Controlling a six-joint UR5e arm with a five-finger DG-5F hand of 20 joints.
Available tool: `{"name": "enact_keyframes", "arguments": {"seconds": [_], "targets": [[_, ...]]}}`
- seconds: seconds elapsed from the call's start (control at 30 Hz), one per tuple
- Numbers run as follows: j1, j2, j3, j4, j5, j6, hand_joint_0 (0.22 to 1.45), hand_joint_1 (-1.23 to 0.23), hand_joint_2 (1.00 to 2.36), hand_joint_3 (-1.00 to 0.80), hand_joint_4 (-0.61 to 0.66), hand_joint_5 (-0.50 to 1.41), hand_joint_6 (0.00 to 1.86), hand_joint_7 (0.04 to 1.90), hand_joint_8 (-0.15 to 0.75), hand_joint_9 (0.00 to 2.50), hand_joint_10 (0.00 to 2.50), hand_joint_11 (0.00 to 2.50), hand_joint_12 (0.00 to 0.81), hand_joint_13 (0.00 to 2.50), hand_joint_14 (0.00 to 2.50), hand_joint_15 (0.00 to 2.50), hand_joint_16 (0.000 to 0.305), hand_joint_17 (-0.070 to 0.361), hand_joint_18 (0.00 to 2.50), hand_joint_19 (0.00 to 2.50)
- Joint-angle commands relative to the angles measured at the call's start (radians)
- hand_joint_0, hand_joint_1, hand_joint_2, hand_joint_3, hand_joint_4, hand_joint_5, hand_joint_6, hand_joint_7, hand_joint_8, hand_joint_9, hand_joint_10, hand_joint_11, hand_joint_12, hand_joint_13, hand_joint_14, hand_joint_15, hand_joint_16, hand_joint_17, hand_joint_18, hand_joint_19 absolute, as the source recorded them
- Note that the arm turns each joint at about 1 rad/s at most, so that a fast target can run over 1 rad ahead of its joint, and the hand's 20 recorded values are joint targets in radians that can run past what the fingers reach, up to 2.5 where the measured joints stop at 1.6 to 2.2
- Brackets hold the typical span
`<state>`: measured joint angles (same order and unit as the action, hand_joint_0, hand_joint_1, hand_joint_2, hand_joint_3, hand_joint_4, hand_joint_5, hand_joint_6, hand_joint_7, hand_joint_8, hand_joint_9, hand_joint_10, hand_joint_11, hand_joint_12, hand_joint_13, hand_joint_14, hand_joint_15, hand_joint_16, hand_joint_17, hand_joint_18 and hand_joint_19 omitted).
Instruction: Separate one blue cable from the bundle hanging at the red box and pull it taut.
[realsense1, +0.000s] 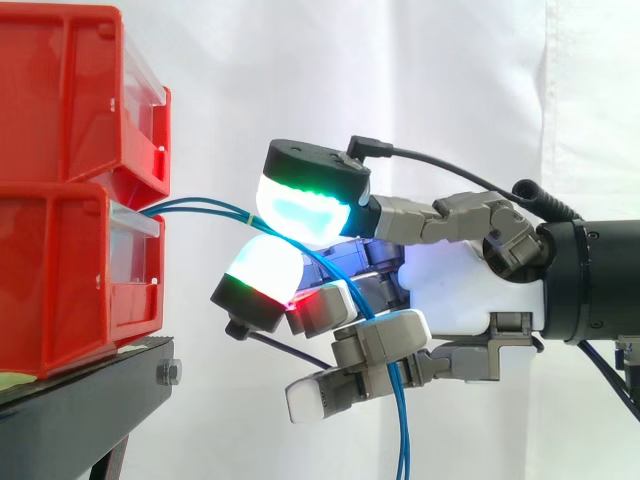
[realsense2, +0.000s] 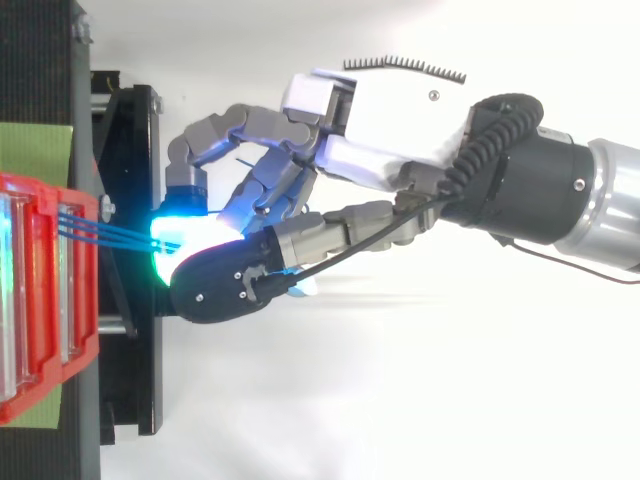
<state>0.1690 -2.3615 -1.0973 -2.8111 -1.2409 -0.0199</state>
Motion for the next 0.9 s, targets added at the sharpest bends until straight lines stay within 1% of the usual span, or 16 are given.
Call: {"name": "enact_keyframes", "arguments": {"seconds": [0.0, 0.1, 0.13, 0.23, 0.27, 0.33, 0.37, 0.47, 0.53, 0.57, 0.6, 0.7, 0.73, 0.77, 0.8, 0.87], "targets": [[0.003, 0.001, 0.000, -0.010, 0.001, 0.000, 0.78, -0.85, 1.00, -0.50, 0.11, -0.22, 0.89, 1.16, 0.296, 1.11, 0.02, 1.27, 0.280, 1.36, 0.02, 1.46, 0.040, 0.090, 0.75, 0.57], [0.003, 0.001, 0.000, -0.014, 0.001, 0.000, 0.78, -0.87, 1.00, -0.50, 0.13, -0.21, 0.90, 1.19, 0.298, 1.14, 0.02, 1.28, 0.281, 1.36, 0.02, 1.45, 0.039, 0.088, 0.76, 0.56], [0.003, 0.004, 0.000, -0.018, 0.001, 0.000, 0.75, -0.88, 1.00, -0.50, 0.13, -0.21, 0.90, 1.21, 0.300, 1.14, 0.02, 1.29, 0.279, 1.36, 0.02, 1.46, 0.039, 0.088, 0.76, 0.57], [0.003, 0.013, 0.000, -0.025, 0.003, 0.000, 0.62, -0.88, 1.00, -0.50, 0.14, -0.20, 0.90, 1.18, 0.308, 1.16, 0.02, 1.31, 0.289, 1.36, 0.02, 1.46, 0.039, 0.087, 0.76, 0.60], [0.003, 0.014, 0.000, -0.031, 0.001, 0.000, 0.55, -0.85, 1.00, -0.50, 0.16, -0.20, 0.89, 1.19, 0.318, 1.16, 0.02, 1.30, 0.300, 1.37, 0.02, 1.46, 0.041, 0.092, 0.77, 0.61], [0.003, 0.024, 0.000, -0.045, 0.003, -0.002, 0.50, -0.81, 1.00, -0.50, 0.17, -0.20, 0.88, 1.14, 0.335, 1.17, 0.02, 1.28, 0.323, 1.39, 0.02, 1.45, 0.045, 0.100, 0.79, 0.62], [0.004, 0.028, 0.000, -0.053, 0.003, -0.003, 0.47, -0.74, 1.00, -0.50, 0.18, -0.20, 0.87, 1.11, 0.348, 1.17, 0.02, 1.26, 0.337, 1.39, 0.02, 1.44, 0.047, 0.106, 0.80, 0.62], [0.003, 0.030, 0.000, -0.074, 0.000, -0.005, 0.48, -0.58, 1.00, -0.50, 0.19, -0.19, 0.86, 1.11, 0.347, 1.19, 0.02, 1.27, 0.330, 1.39, 0.02, 1.41, 0.047, 0.107, 0.81, 0.63], [0.003, 0.030, 0.000, -0.074, 0.000, -0.005, 0.54, -0.48, 1.00, -0.50, 0.17, -0.19, 0.85, 1.13, 0.324, 1.18, 0.02, 1.28, 0.304, 1.37, 0.02, 1.43, 0.044, 0.100, 0.79, 0.66], [0.003, 0.031, 0.000, -0.074, 0.001, -0.005, 0.55, -0.48, 1.00, -0.50, 0.16, -0.19, 0.85, 1.15, 0.320, 1.18, 0.02, 1.27, 0.306, 1.37, 0.02, 1.42, 0.044, 0.098, 0.79, 0.68], [0.003, 0.030, 0.000, -0.074, 0.001, -0.006, 0.61, -0.44, 1.00, -0.50, 0.15, -0.19, 0.84, 1.18, 0.312, 1.18, 0.02, 1.29, 0.286, 1.36, 0.02, 1.43, 0.042, 0.094, 0.79, 0.69], [0.004, 0.030, 0.000, -0.074, 0.001, -0.006, 0.62, -0.51, 1.01, -0.38, 0.14, -0.19, 0.85, 1.21, 0.317, 1.18, 0.02, 1.29, 0.290, 1.36, 0.02, 1.43, 0.043, 0.096, 0.79, 0.69], [0.003, 0.030, 0.000, -0.074, 0.001, -0.006, 0.61, -0.57, 1.02, -0.31, 0.15, -0.20, 0.85, 1.25, 0.318, 1.16, 0.02, 1.30, 0.292, 1.35, 0.02, 1.42, 0.043, 0.098, 0.79, 0.69], [0.003, 0.030, 0.000, -0.074, 0.001, -0.006, 0.61, -0.59, 1.02, -0.28, 0.15, -0.20, 0.86, 1.24, 0.318, 1.15, 0.02, 1.30, 0.292, 1.35, 0.02, 1.41, 0.044, 0.098, 0.79, 0.69], [0.003, 0.030, 0.000, -0.074, 0.003, -0.006, 0.61, -0.65, 1.02, -0.23, 0.15, -0.21, 0.87, 1.25, 0.316, 1.13, 0.02, 1.28, 0.293, 1.34, 0.02, 1.42, 0.044, 0.099, 0.79, 0.69], [0.003, 0.030, 0.000, -0.074, 0.003, -0.006, 0.61, -0.70, 1.03, -0.20, 0.13, -0.22, 0.88, 1.23, 0.309, 1.09, 0.02, 1.29, 0.291, 1.32, 0.02, 1.40, 0.045, 0.100, 0.78, 0.69]]}}
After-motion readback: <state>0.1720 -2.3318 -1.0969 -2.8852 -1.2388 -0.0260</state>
